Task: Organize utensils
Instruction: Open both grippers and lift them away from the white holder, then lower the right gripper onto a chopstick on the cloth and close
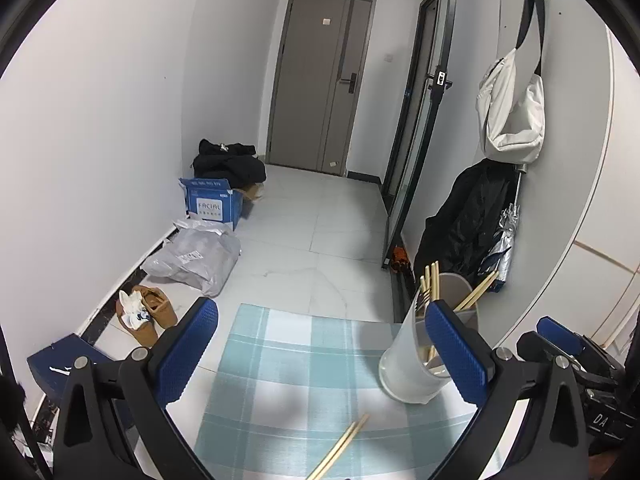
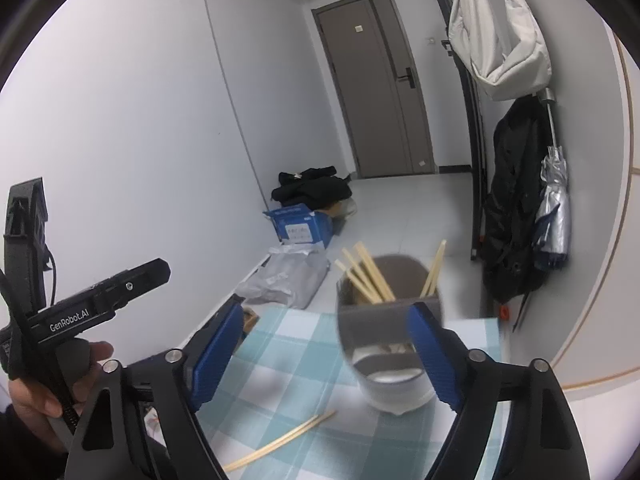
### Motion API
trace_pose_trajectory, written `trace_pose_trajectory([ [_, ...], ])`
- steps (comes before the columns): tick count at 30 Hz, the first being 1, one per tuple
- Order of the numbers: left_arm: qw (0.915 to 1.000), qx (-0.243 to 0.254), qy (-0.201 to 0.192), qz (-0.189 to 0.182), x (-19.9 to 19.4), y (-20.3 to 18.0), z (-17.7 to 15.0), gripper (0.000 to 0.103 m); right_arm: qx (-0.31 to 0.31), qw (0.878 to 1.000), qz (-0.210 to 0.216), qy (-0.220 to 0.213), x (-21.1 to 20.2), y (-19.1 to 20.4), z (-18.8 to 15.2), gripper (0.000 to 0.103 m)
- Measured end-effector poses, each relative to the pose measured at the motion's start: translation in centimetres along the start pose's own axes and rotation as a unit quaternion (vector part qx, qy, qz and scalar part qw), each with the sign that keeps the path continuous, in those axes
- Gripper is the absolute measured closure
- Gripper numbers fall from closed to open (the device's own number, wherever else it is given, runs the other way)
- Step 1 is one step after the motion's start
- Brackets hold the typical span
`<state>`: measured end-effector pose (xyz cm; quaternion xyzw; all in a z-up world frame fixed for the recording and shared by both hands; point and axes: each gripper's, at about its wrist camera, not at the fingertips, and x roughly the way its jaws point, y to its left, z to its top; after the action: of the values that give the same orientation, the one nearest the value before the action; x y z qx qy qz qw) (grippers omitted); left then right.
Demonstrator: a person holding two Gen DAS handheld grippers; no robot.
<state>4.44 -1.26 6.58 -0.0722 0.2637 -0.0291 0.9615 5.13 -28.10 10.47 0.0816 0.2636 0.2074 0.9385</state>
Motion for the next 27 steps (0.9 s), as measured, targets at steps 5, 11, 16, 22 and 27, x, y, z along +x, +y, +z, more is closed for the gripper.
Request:
trace_pose_trajectory([
  [5, 0.9999, -0.005, 0.003, 0.014, 0.6, 1.5, -1.7, 0.001, -0.004, 1.0, -0.004, 0.01, 0.6, 0.9, -2.2, 0.015],
  [11, 0.9984, -0.033, 0.04, 0.021, 2.7, 3.9, -3.6, 0.001, -0.008, 0.998, 0.004, 0.056, 2.5, 1.7, -5.4, 0.014],
  [16, 0.9971, -0.05, 0.05, 0.029, 3.6, 5.5, -4.8, 0.001, 0.006, 0.993, -0.009, 0.117, 5.1, 1.4, -8.2, 0.014],
  [22, 0.9952, -0.07, 0.064, 0.025, 3.7, 6.9, -5.0, 0.001, 0.027, 0.979, -0.018, 0.201, 8.9, 1.1, -11.1, 0.014],
  [27, 0.9912, -0.097, 0.086, 0.026, 4.3, 8.6, -5.2, 0.001, 0.038, 0.965, -0.033, 0.257, 12.2, 1.3, -13.0, 0.023],
])
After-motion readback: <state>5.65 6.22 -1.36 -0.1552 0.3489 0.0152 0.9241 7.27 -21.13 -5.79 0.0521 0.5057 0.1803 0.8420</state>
